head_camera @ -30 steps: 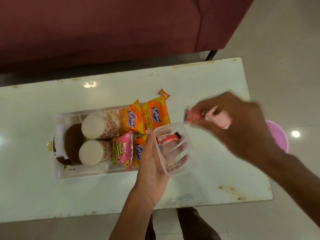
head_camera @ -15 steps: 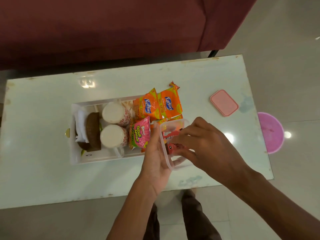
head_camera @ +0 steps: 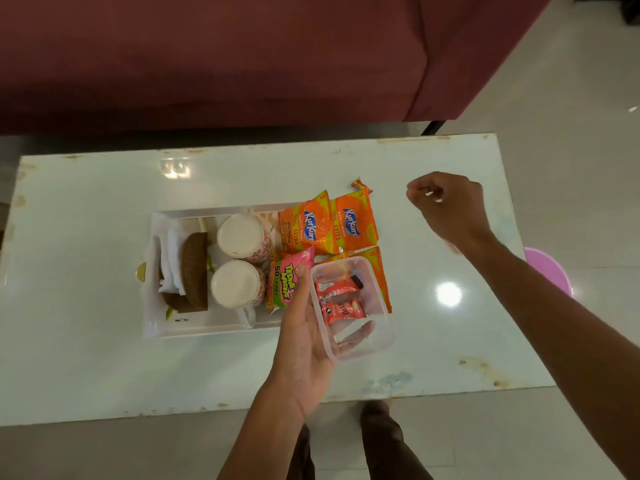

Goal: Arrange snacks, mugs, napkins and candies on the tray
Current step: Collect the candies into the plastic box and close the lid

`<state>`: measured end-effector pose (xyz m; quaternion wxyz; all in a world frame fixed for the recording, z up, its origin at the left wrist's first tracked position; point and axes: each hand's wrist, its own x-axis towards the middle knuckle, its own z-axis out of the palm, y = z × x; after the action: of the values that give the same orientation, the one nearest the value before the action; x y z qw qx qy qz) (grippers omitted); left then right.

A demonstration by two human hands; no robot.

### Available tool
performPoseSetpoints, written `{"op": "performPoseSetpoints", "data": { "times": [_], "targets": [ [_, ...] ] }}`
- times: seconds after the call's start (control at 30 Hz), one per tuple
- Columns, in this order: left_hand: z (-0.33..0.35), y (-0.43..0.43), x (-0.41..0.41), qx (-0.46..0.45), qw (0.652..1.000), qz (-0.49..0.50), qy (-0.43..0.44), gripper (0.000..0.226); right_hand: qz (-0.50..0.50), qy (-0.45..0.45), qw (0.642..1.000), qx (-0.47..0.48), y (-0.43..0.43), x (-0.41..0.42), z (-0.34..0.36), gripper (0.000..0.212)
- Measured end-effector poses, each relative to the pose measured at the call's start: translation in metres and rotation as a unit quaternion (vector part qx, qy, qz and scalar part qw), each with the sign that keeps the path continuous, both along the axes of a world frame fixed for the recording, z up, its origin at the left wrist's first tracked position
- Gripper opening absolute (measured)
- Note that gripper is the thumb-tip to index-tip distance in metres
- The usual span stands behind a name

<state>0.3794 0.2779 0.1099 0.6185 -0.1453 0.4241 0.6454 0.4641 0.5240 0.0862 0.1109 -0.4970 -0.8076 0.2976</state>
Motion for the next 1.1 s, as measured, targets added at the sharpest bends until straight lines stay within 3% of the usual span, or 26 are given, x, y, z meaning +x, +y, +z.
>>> {"op": "performPoseSetpoints", "data": {
  "times": [0.4, 0.6, 0.8, 0.97, 1.1],
  "targets": [
    [-0.017, 0.022, -0.005, 0.034, 0.997, 0.051, -0.054, 0.063, 0.205, -0.097, 0.971, -0.075, 0.085, -0.08, -0.106, 0.032],
    [-0.023, 0.042, -0.013, 0.012, 0.997, 0.058, -0.051, 0.067, 0.248, -0.106, 0.962, -0.04, 0.089, -0.094, -0.139, 0.038],
    [-0.024, 0.054, -0.022, 0.007, 0.998, 0.06, -0.029, 0.063, 0.171, -0.09, 0.981, -0.015, 0.097, -0.068, -0.131, 0.028],
    [-0.026, 0.052, -0.028, 0.006, 0.998, 0.064, -0.015, 0.053, -0.017, 0.078, 0.995, -0.064, 0.071, -0.025, -0.05, 0.027],
    [-0.027, 0.047, -0.03, -0.005, 0.998, 0.066, 0.002, 0.054, -0.04, 0.168, 0.974, -0.146, 0.006, 0.001, 0.04, 0.019]
  ]
}}
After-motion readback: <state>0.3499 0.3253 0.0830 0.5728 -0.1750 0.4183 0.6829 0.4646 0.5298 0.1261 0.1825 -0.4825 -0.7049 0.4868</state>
